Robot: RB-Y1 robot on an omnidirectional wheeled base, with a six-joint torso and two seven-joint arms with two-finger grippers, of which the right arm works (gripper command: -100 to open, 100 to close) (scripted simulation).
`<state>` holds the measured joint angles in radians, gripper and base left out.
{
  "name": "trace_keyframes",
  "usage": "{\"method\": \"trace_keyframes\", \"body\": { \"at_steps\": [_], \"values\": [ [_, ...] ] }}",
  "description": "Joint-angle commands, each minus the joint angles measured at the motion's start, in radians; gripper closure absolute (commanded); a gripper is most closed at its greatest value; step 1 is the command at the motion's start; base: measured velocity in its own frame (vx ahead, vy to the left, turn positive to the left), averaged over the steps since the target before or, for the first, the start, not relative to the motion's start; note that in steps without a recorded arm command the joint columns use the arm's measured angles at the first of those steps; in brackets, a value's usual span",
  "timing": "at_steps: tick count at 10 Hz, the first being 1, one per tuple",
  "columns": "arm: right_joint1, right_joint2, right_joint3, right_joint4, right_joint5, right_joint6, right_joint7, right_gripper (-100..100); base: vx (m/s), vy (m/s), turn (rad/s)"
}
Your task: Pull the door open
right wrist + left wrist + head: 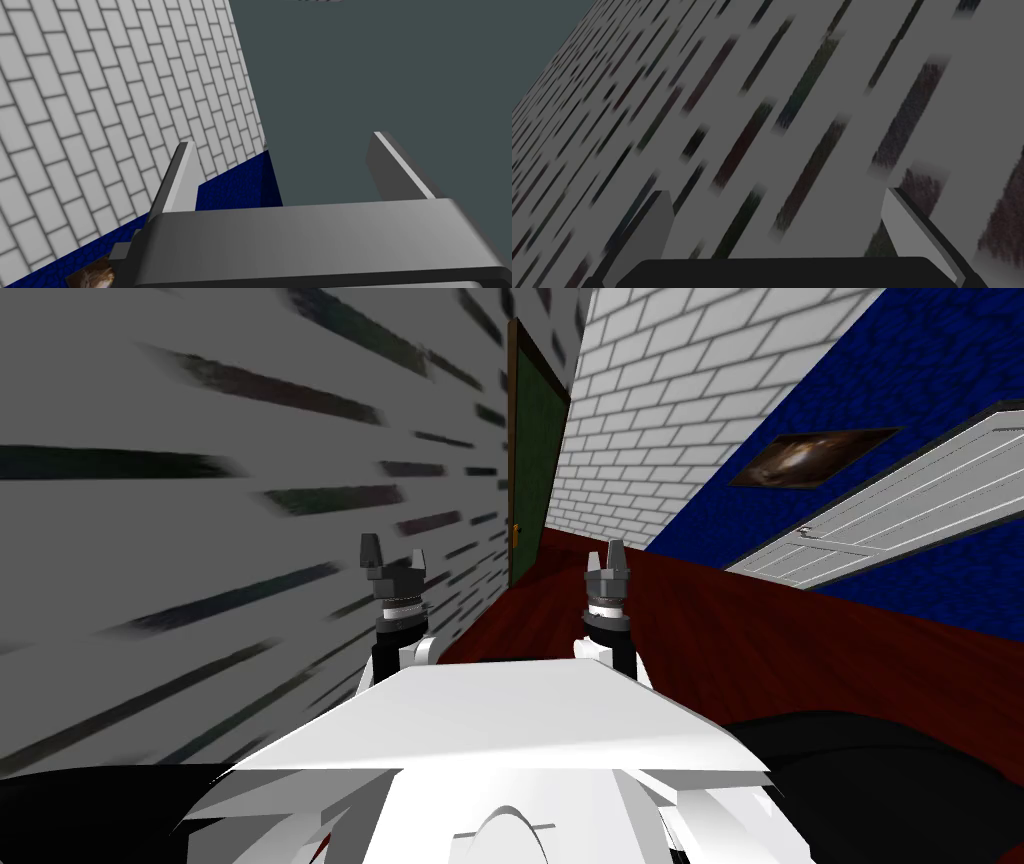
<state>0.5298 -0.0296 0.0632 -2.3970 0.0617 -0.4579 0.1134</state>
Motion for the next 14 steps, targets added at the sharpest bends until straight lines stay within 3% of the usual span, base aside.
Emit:
{"method": "trace_keyframes", "body": {
  "at_steps": [1, 8, 14],
  "values": [
    [-0.017, -0.010, -0.003, 0.033, 0.017, 0.001, 0.020, -100, 0.073, -0.017, 0.101],
    [-0.096, -0.041, -0.014, 0.183, 0.091, 0.007, 0.108, -100, 0.151, -0.098, 0.117],
    [-0.156, -0.057, -0.023, 0.299, 0.149, 0.011, 0.176, -100, 0.118, -0.089, 0.104]
  ]
}}
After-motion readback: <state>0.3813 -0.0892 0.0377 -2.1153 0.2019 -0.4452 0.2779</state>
